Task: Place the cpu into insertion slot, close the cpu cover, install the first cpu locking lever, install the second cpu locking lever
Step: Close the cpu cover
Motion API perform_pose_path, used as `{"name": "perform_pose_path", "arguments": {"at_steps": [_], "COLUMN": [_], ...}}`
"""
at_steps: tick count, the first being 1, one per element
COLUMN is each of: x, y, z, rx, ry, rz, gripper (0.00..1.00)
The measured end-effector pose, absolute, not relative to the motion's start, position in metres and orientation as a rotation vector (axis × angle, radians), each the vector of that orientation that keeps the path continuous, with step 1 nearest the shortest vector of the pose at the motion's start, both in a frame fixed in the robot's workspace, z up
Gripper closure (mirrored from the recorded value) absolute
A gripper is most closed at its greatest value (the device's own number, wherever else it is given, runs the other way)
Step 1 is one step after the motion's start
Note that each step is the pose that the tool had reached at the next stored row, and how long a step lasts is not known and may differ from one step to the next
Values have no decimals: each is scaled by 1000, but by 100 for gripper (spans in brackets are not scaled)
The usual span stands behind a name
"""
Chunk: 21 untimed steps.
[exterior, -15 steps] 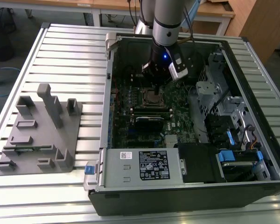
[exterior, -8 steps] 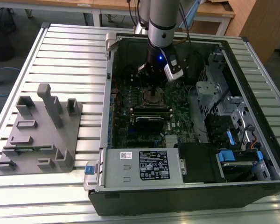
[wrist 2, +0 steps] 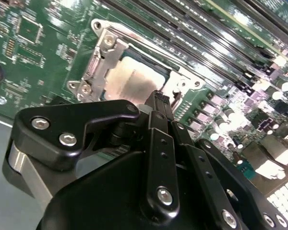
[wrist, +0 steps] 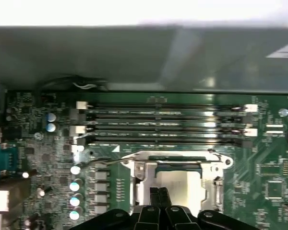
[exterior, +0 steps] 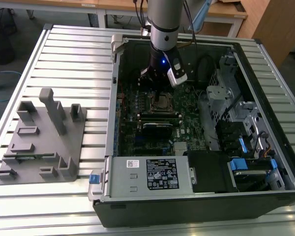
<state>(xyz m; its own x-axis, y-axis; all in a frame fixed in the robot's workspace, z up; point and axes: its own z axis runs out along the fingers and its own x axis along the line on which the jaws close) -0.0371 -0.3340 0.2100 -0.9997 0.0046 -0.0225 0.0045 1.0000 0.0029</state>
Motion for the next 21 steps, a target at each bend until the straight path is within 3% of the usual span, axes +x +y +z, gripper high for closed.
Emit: {"name": "perform_pose_path", "arguments": {"at_steps": [21], "x": [-48], "y": [-336], "z": [205], "rx": [6], "ry": [3118], "rz": [6], "gripper": [89]}}
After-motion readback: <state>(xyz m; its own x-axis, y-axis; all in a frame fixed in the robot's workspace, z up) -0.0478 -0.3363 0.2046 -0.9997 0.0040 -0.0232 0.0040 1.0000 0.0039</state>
